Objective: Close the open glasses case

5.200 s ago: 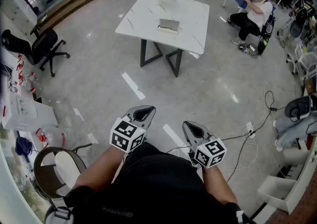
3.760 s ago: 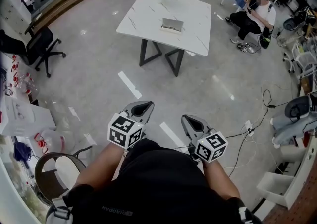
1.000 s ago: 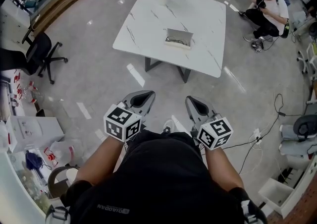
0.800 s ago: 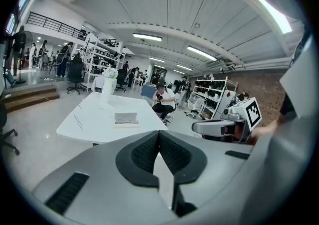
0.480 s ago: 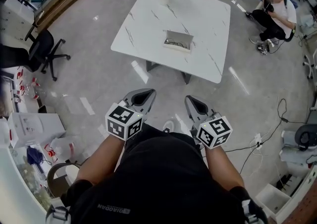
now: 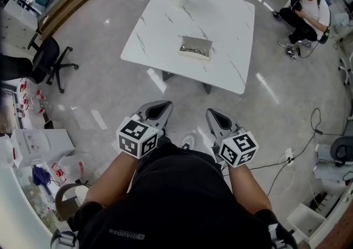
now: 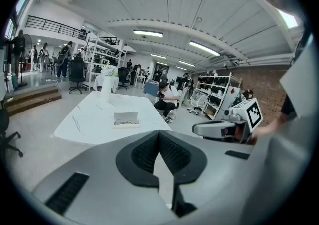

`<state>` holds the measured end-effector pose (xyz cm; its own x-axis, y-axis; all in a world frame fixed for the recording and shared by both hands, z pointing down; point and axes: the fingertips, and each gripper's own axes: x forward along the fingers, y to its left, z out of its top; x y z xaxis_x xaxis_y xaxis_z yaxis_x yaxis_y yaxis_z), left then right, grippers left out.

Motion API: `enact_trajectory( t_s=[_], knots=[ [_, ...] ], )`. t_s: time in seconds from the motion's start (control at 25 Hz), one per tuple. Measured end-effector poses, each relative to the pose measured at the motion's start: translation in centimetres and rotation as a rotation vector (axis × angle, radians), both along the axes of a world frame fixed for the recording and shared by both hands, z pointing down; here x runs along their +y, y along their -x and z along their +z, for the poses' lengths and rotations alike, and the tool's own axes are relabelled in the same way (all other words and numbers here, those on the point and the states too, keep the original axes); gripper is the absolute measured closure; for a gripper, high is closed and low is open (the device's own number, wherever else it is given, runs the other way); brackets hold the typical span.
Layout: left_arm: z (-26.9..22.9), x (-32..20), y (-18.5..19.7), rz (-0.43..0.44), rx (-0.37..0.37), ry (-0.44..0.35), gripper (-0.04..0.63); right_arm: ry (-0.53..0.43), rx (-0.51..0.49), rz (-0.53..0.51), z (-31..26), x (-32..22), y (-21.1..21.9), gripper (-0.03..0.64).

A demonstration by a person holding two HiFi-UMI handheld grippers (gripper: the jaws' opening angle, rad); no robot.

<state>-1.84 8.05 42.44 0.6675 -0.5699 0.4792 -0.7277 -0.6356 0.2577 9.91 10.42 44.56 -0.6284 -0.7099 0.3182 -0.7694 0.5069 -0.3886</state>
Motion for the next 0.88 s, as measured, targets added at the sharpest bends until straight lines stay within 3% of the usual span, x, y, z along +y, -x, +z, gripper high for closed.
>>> enact_trajectory(
  t_s=[0.52,0.88],
  knots=[
    [0.4,-3.8,0.2,0.049,0.008,-0.016,0.592,0.001,0.017,0.056,0.4,-2.3,0.4,0.615],
    [0.5,-9.5,1.3,0.100,-0.001,-0.013,0.592,0.020,0.044,0.096,0.0,-8.2,1.4,0.615]
  ],
)
